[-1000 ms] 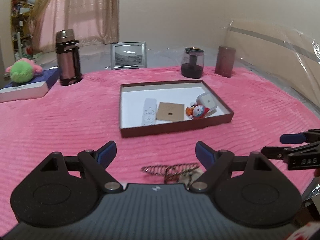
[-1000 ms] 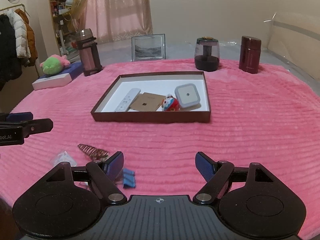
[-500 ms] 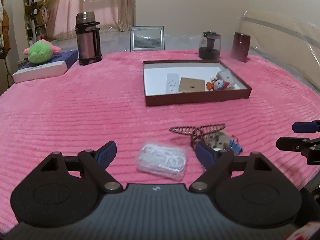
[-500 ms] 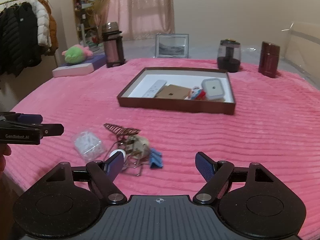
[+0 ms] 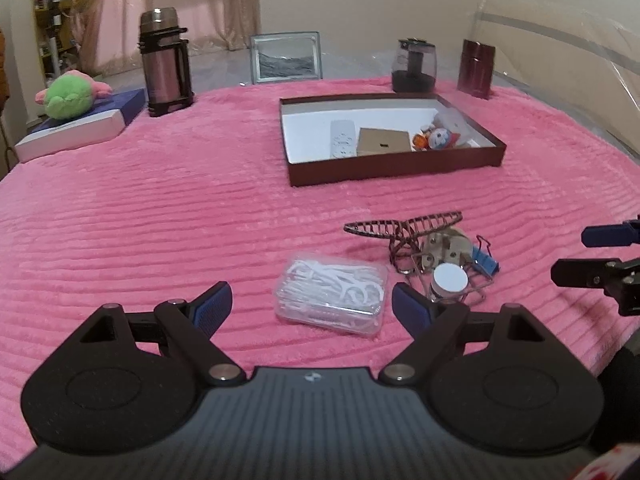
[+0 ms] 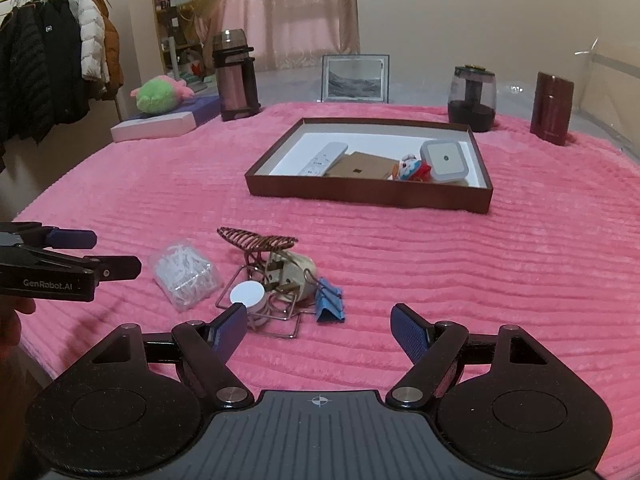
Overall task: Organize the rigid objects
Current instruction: 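Grasp the clear floss-pick box with left tool while right tool grasps wire puzzle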
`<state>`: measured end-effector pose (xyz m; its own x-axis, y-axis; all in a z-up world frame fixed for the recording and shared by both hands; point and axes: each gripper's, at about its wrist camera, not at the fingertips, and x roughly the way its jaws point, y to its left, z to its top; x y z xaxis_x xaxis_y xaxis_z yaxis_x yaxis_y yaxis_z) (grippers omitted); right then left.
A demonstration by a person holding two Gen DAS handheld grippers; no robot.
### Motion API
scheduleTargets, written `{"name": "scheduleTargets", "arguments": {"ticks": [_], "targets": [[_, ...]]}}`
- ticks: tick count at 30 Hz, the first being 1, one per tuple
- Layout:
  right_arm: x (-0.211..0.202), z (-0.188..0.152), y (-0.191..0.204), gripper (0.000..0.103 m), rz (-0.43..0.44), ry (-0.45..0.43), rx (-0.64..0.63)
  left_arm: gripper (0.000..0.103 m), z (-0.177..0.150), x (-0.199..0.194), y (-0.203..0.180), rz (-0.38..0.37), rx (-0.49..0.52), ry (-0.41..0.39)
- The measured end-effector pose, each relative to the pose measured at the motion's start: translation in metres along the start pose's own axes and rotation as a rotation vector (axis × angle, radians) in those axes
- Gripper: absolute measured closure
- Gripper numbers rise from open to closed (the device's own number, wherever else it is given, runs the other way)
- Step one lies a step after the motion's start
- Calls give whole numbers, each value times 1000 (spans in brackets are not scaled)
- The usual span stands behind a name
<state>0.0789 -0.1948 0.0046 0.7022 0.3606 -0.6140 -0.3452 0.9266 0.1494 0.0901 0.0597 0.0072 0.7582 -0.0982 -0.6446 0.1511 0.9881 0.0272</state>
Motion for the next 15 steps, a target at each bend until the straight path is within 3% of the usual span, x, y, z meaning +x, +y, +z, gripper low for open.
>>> {"name": "scheduleTargets", "arguments": {"ticks": [9,15], "targets": [[16,-7,4,27,-2,33,15,2,-1,29,6,-83,64,37],[27,-8,5,27,-12,47,35,2,-1,57,11,-139,71,69]]}}
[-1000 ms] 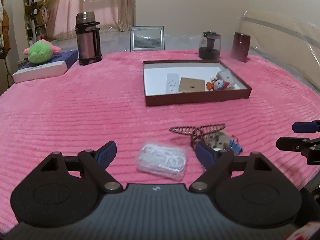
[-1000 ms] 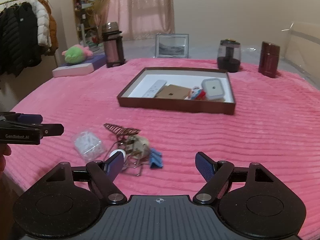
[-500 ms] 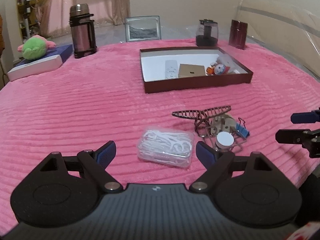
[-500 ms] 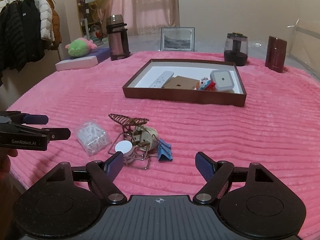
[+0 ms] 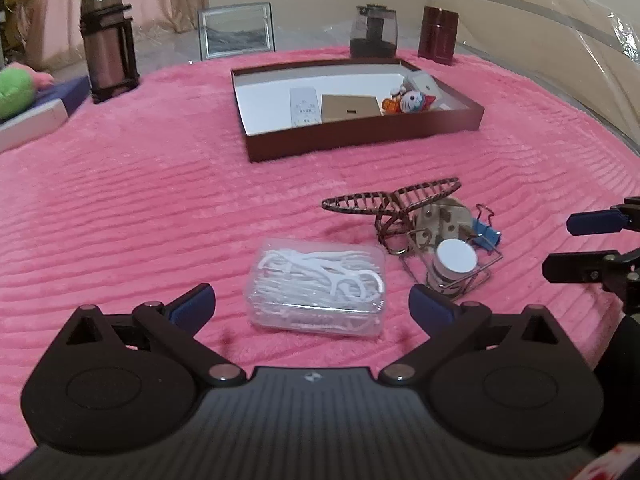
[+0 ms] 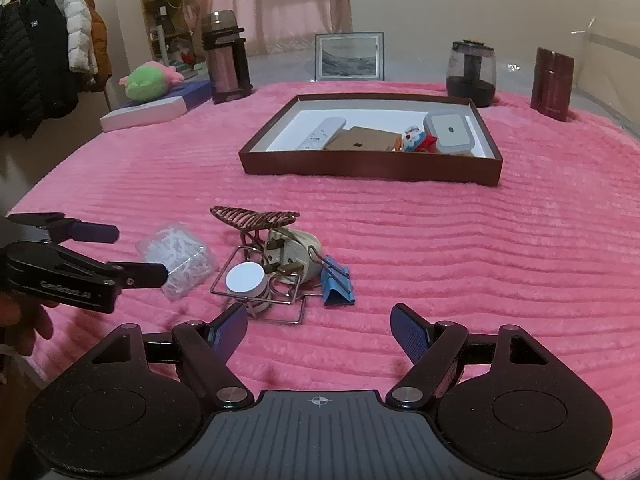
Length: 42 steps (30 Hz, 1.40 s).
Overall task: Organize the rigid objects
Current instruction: 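Grasp the clear floss-pick box with left tool while right tool grasps wire puzzle, then carry the floss box with left tool while right tool carries wire puzzle to tray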
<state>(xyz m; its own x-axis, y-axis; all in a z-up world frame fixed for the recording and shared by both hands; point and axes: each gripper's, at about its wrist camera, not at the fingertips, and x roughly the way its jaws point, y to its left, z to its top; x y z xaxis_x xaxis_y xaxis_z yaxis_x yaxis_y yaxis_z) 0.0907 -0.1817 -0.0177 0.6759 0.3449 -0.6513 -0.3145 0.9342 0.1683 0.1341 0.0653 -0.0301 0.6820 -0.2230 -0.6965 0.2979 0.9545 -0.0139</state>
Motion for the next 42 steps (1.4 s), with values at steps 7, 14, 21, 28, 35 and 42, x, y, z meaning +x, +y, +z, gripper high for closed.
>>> {"name": "scheduleTargets", "arguments": {"ticks": [7,14,21,28,35,42], "targets": [[15,-1,6,27,-3,21,1,2,4,23,7,-42,8,14],[28,-4,14,27,-4,25,28,10,5,35,7,-58,22,35],[39,-1,26,27,4,31,49,20,5,34,10,-46,20,32],[50,2,36,27,-24,30,119,20,6,18,31,-3,-36,13],[64,5,53,27,-87,8,114,20,3,9,42,-10,-61,-3],[76,7,61,37,-159,7,75,20,-1,9,49,-17,-89,-7]]}}
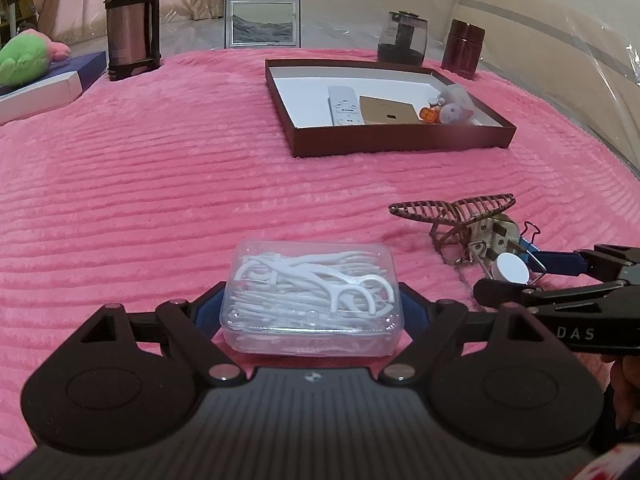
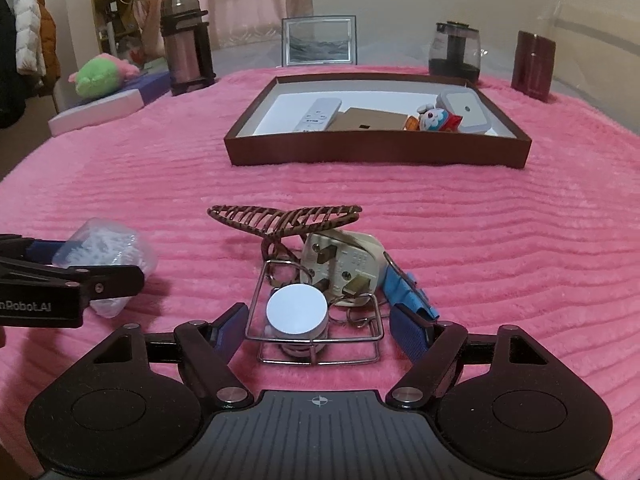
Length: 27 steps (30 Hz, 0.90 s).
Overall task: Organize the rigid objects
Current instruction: 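Carry the floss box with left tool while right tool carries wire puzzle to tray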
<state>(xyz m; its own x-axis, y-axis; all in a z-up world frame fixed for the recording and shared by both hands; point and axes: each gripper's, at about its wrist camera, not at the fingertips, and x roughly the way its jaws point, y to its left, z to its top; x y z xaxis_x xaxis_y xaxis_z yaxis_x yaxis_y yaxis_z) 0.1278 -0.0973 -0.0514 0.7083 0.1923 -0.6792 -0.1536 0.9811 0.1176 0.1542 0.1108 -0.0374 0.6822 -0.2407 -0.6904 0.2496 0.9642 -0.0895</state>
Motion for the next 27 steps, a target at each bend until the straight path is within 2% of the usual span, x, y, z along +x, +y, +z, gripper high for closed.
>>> {"name": "scheduleTargets", "arguments": {"ticks": [8,27], "targets": [[-7,-1,3,37,-1,1,-7,20,-2,-4,-1,-5,-9,-6],[-56,14,-6,37,58,-117,-27,20,9,-22,-23,23,13,-22]]}}
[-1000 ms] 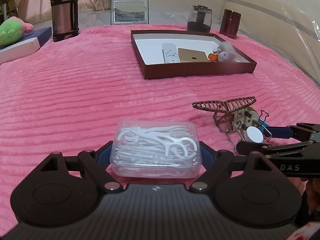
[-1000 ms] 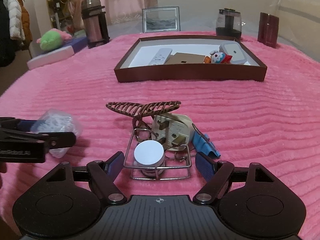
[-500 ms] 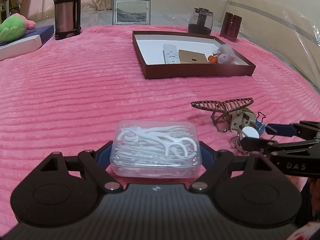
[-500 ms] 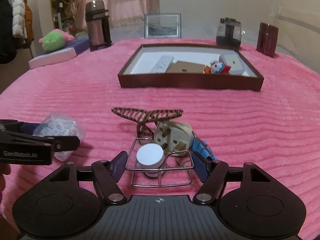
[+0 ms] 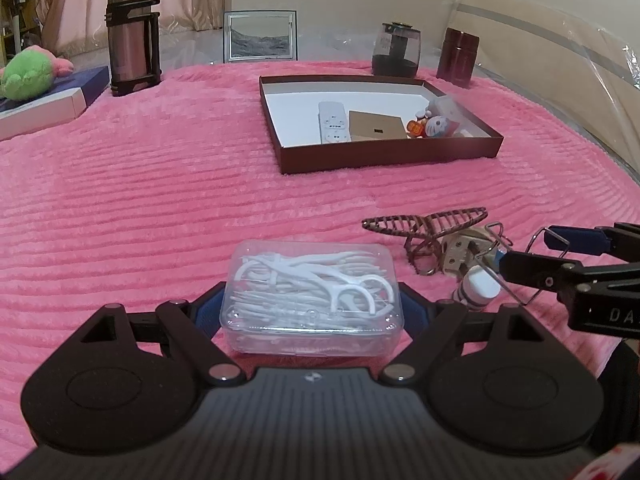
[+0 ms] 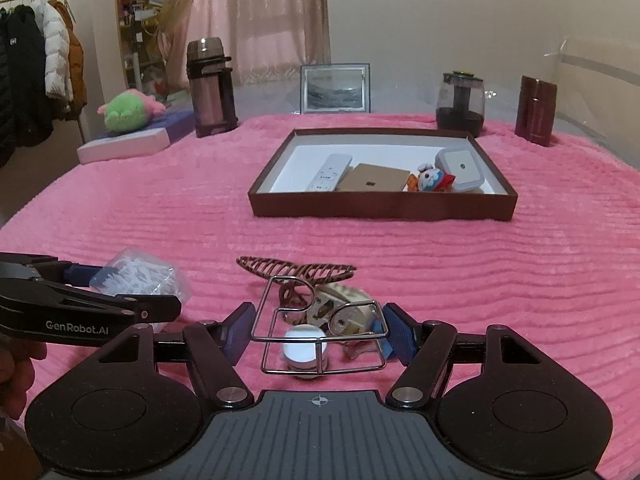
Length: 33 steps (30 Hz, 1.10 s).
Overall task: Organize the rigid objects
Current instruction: 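Carry the floss box with left tool while right tool carries wire puzzle to tray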
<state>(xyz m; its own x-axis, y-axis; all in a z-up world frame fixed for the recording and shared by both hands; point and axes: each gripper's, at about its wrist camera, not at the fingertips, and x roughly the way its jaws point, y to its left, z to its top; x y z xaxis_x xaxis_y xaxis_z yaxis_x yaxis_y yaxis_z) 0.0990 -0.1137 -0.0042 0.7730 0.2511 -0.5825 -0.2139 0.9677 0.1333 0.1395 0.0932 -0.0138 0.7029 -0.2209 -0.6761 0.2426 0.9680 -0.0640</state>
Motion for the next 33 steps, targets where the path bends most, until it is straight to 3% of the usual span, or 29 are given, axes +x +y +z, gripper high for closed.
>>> {"name": "scheduleTargets", "arguments": {"ticks": [13,33], "targets": [[-17,10,-36,37,-3,-26,57,20,16,-10,-26,30,10,3],[-29,38,-101,37,-47,-58,99,20,47,-9,-60,0,40,-2]]}}
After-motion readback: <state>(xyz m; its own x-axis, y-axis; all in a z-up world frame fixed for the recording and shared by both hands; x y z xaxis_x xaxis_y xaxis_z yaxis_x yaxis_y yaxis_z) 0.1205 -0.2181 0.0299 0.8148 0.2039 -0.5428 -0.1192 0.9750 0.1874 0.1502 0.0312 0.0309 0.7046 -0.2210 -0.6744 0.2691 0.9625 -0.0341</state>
